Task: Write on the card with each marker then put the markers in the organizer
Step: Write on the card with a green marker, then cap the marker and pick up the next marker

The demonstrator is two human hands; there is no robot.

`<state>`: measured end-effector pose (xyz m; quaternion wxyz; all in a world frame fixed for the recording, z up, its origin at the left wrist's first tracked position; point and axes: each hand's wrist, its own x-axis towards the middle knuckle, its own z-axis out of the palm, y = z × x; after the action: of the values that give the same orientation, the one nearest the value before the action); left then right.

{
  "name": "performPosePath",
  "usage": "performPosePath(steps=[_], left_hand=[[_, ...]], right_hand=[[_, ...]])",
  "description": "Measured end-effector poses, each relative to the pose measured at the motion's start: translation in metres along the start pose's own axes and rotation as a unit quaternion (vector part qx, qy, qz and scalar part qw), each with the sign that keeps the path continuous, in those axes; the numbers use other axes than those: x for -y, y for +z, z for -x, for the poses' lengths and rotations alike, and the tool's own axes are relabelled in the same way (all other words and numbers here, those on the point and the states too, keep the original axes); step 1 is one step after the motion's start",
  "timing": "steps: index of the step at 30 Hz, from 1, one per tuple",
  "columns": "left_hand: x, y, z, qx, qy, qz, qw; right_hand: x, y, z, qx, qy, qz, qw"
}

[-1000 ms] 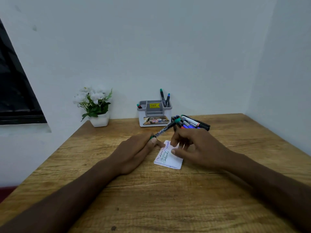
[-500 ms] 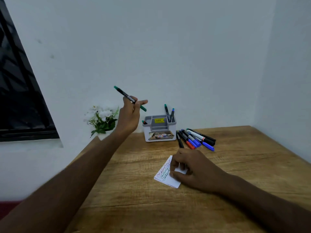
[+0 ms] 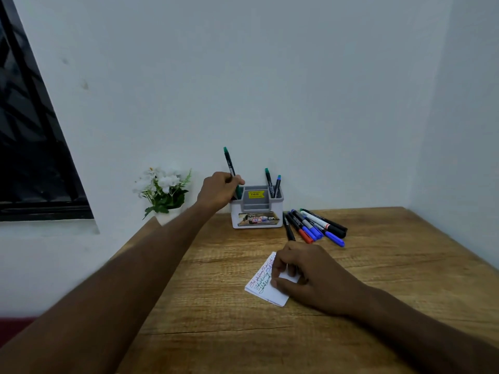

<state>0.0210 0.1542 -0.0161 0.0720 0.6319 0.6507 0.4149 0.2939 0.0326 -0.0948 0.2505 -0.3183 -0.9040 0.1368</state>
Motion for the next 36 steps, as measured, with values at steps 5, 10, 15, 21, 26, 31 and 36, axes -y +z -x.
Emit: performPosePath(steps=[5, 10, 15, 21, 26, 31, 36], left_hand=[[0.008, -0.003, 0.004, 0.025, 0.029, -0.087, 0.995], [0.026, -0.02, 0.016, 0.042, 0.08, -0.195, 0.977], [0.022, -0.029, 0.023, 0.01, 0.108, -0.159, 0.981], [0.009, -0.028, 0.014, -0.014, 0.122, -0.13, 0.984], [-0.013, -0.041, -0.019, 0.012, 0.149, -0.204, 0.968], [-0.005, -0.025, -0.04, 0.003, 0.131, -0.249, 0.96], [0.022, -0.007, -0.021, -0.095, 0.119, -0.132, 0.979]], right_hand=[[0.0, -0.001, 0.0, -0.001, 0.006, -0.003, 1.0], [-0.002, 0.001, -0.001, -0.005, 0.007, -0.004, 1.0], [-0.001, 0.0, 0.0, -0.006, 0.01, -0.01, 1.0], [0.0, -0.002, 0.0, -0.001, 0.019, -0.011, 1.0], [0.0, -0.001, 0.0, 0.004, 0.019, -0.006, 1.0], [-0.002, -0.001, -0.001, 0.001, 0.017, -0.015, 1.0], [-0.006, 0.002, 0.0, -0.008, 0.012, -0.016, 1.0]])
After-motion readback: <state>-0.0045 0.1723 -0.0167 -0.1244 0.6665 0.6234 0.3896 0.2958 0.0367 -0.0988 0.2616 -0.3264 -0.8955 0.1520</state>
